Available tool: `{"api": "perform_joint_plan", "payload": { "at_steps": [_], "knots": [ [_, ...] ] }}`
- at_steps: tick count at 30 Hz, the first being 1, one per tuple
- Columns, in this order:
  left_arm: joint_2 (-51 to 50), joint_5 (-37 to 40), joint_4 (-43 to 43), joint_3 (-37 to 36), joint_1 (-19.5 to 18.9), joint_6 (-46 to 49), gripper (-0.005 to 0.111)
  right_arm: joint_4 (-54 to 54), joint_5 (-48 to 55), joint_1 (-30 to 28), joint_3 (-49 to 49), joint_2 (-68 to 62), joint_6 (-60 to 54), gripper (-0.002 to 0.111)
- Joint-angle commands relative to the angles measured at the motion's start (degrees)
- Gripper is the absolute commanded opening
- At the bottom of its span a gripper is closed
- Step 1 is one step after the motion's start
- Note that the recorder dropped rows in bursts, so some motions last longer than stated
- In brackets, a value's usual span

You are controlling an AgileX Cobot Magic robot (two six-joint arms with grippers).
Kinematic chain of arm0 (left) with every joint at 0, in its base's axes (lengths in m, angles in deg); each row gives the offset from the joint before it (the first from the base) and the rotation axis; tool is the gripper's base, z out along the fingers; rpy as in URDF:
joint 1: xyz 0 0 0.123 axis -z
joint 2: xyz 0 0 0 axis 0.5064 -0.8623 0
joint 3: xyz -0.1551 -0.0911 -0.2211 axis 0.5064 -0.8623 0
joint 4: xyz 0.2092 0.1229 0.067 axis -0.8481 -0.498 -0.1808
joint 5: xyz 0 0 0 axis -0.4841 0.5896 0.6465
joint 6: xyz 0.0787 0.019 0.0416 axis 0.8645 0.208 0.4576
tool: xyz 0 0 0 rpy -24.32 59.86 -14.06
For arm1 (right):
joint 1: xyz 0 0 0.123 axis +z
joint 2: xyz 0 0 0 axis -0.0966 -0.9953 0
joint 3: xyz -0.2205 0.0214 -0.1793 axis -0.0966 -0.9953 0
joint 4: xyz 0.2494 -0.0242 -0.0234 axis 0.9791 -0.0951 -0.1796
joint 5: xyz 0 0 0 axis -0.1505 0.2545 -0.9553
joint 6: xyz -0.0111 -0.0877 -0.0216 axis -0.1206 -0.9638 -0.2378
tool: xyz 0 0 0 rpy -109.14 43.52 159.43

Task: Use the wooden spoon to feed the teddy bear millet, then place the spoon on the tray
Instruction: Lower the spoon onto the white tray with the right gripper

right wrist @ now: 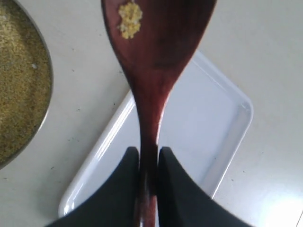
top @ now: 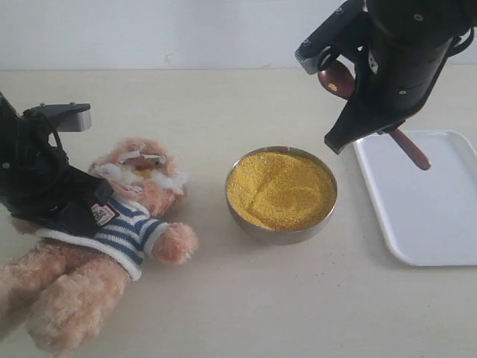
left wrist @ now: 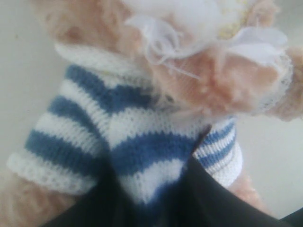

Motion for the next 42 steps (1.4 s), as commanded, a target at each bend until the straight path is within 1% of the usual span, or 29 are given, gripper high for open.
{"api": "perform_joint_plan", "payload": {
  "at_steps": [1, 4, 8, 15, 18, 22, 29, 34, 42],
  "knots": [
    [0.1, -1.0, -2.7, 0.2, 0.0, -4.7, 0.004, 1.8, 1.3, -2.7, 0.2, 0.6, -1.2, -0.001],
    [0.1, -2.2, -4.2, 0.2, 0.0, -6.6, 0.004, 2.1, 1.8, -4.0, 0.2, 0.6, -1.8, -0.001],
    [0.1, -2.5, -4.2, 0.2, -0.9, -6.8, 0.004, 4.0, 2.1, -5.8, 0.2, 0.6, -2.9, -0.001],
    [0.1, -2.5, -4.2, 0.2, -5.4, -6.8, 0.004, 6.4, 2.3, -9.5, 0.2, 0.3, -4.3, -0.001],
    [0.1, -2.8, -3.6, 0.2, -6.6, -6.8, 0.004, 8.4, 2.1, -11.5, 0.2, 0.3, -5.6, -0.001],
    [0.1, -3.4, -3.4, 0.2, -6.7, -6.8, 0.004, 10.0, 2.2, -14.4, 0.2, 0.3, -5.6, -0.001],
    [0.1, -3.7, -3.1, 0.2, -6.7, -6.8, 0.004, 16.1, 2.6, -18.3, 0.2, -1.1, -8.5, -0.001],
    [0.1, -3.9, -3.1, 0.2, -6.7, -6.8, 0.004, 16.4, 3.5, -18.8, 0.1, -4.0, -8.5, -0.001],
    [0.1, -6.1, -3.1, 0.2, -6.7, -6.8, 0.004, 15.9, 0.9, -18.9, 0.1, -6.0, -8.4, -0.001]
  ]
}}
